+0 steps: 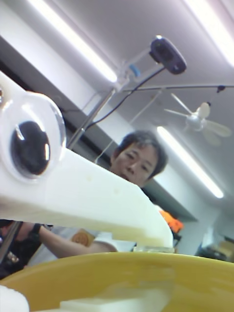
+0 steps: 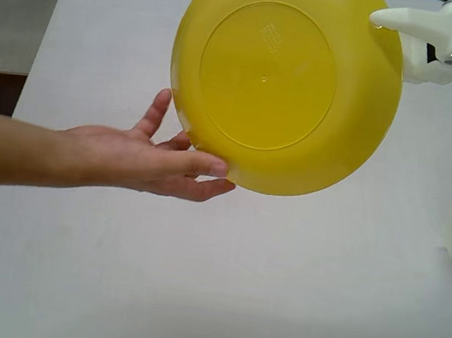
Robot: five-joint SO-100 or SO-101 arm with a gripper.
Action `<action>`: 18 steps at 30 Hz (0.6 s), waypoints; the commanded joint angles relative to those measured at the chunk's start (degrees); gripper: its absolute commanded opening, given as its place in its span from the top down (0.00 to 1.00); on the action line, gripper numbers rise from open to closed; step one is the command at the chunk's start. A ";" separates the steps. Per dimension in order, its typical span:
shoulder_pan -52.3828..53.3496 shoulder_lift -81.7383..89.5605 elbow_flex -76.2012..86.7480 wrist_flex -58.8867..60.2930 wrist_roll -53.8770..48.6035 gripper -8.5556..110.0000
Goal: Could you take three plates?
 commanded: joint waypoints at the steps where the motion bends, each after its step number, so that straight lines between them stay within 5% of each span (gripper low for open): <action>1: 0.44 0.18 -0.53 -1.76 0.18 0.93; 12: 1.05 -0.09 0.97 -1.85 0.70 0.93; 18: 3.43 0.70 1.49 6.15 -1.05 0.61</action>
